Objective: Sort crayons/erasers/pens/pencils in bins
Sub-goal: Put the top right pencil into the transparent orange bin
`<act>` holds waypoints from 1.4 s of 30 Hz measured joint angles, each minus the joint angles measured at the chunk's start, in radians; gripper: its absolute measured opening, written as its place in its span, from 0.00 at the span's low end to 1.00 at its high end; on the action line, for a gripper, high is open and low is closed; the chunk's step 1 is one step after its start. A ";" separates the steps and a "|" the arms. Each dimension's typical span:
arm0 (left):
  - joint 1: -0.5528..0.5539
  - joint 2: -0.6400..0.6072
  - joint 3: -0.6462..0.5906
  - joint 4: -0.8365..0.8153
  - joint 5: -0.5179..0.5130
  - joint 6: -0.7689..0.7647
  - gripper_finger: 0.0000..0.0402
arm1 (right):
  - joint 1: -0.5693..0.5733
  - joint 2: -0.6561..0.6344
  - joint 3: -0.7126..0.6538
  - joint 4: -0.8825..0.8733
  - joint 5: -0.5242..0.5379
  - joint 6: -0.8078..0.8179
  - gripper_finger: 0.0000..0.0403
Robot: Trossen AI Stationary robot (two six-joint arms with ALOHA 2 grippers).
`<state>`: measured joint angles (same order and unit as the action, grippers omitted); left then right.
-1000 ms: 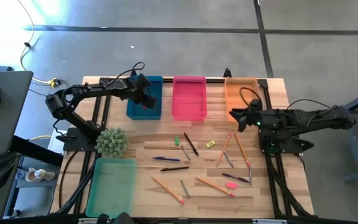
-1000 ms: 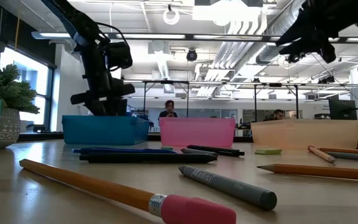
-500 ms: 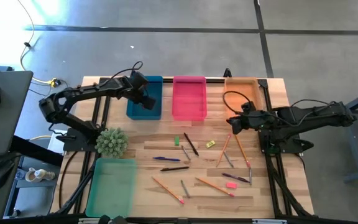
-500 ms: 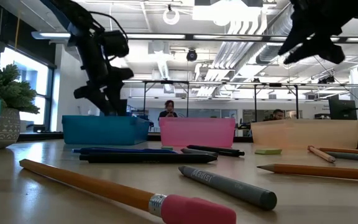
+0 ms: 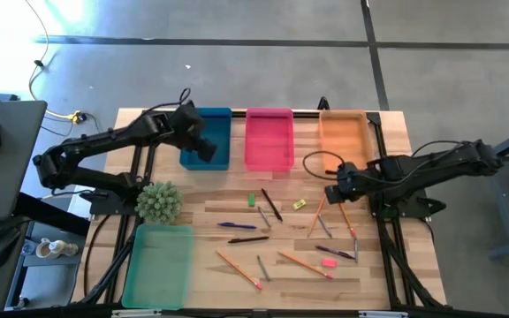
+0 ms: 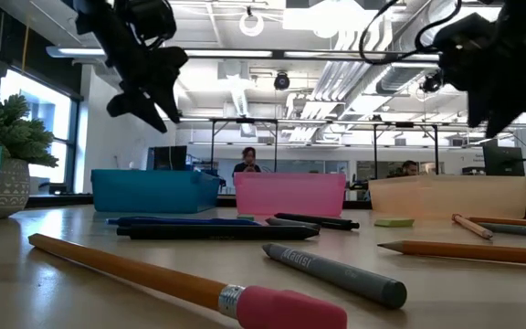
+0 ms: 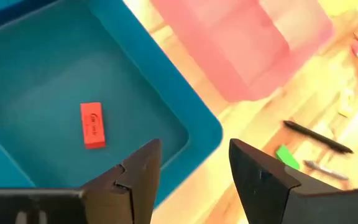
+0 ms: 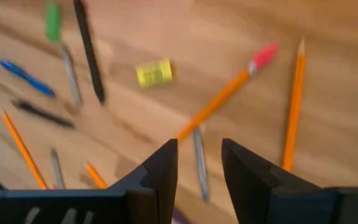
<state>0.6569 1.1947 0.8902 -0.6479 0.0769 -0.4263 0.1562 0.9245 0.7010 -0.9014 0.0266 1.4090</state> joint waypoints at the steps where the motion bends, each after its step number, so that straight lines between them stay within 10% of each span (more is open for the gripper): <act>1: -0.007 -0.003 0.000 0.000 -0.002 0.000 0.44 | 0.014 0.008 0.000 -0.005 -0.017 0.013 0.29; 23: -0.077 -0.005 0.000 0.001 -0.006 -0.035 0.43 | 0.413 0.198 -0.021 -0.051 -0.102 0.212 0.33; 42: -0.077 -0.004 0.000 0.004 -0.002 -0.069 0.43 | 0.475 0.307 -0.136 0.053 -0.108 0.293 0.43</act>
<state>0.5804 1.1904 0.8902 -0.6441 0.0750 -0.4950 0.6312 1.2320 0.5645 -0.8486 -0.0817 1.7024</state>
